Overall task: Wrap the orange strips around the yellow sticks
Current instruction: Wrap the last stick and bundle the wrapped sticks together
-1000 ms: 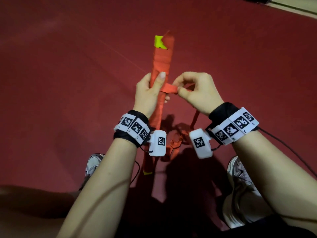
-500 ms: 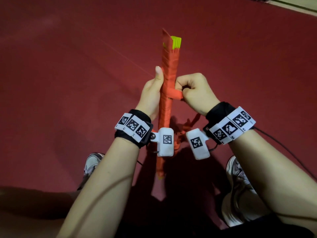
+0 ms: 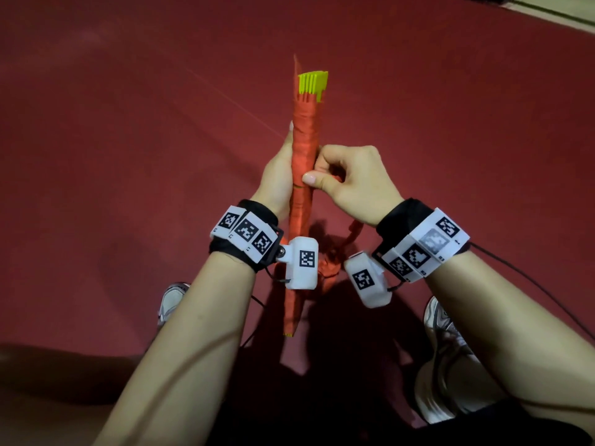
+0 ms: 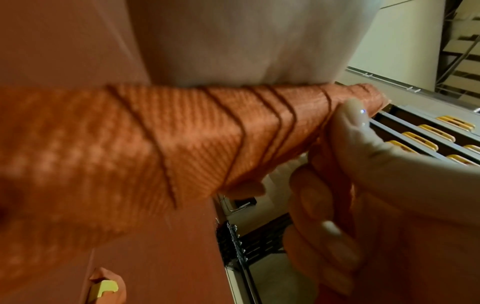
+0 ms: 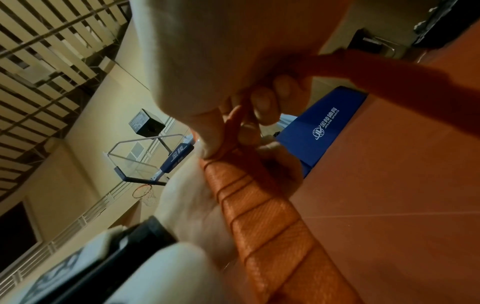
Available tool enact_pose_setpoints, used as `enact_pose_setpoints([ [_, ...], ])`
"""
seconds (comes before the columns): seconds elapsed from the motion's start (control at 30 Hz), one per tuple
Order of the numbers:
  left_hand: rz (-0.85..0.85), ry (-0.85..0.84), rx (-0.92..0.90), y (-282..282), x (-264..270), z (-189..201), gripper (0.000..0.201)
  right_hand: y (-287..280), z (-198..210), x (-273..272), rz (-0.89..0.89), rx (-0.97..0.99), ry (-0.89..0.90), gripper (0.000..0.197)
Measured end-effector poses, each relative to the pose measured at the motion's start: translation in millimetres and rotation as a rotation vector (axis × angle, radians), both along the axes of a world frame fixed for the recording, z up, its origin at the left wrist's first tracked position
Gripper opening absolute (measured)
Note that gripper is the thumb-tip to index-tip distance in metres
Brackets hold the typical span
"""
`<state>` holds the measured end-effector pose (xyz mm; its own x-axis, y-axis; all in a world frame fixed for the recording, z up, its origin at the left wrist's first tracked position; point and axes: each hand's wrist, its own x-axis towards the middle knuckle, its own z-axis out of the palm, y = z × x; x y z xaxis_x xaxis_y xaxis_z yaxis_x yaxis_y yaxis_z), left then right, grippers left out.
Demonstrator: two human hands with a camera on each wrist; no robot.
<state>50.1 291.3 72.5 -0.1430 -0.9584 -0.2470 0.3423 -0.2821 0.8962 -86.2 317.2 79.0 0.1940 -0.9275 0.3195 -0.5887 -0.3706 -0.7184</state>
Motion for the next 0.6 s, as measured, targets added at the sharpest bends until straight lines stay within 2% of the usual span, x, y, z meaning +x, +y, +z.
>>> enact_pose_setpoints([
  [0.07,0.042,-0.134,-0.08,-1,3,2,0.054,1,-3,3,-0.043,-0.011,0.033,0.039],
  [0.17,0.063,-0.356,-0.228,-3,7,5,0.065,3,-4,7,-0.12,-0.052,0.098,0.05],
  [0.23,0.0,-0.362,-0.237,-6,11,3,0.079,2,-4,8,-0.17,-0.075,0.144,0.054],
  [0.3,-0.109,-0.269,-0.217,-6,11,1,0.083,-1,-5,5,-0.184,-0.078,0.149,0.053],
  [0.33,-0.144,-0.244,-0.228,-7,11,-3,0.076,-2,-5,2,-0.169,-0.075,0.132,0.05],
  [0.43,-0.141,-0.262,-0.339,-1,10,-6,0.03,-4,-3,-9,-0.075,-0.047,0.06,0.035],
  [0.47,-0.129,-0.248,-0.36,1,10,-8,0.026,-3,-2,-11,-0.05,-0.029,0.053,0.03],
  [0.53,-0.087,-0.193,-0.318,1,13,-11,0.029,-2,0,-13,-0.02,0.021,0.037,0.02],
  [0.6,-0.063,-0.156,-0.288,0,16,-13,0.026,-2,0,-15,-0.026,0.053,0.026,0.017],
])
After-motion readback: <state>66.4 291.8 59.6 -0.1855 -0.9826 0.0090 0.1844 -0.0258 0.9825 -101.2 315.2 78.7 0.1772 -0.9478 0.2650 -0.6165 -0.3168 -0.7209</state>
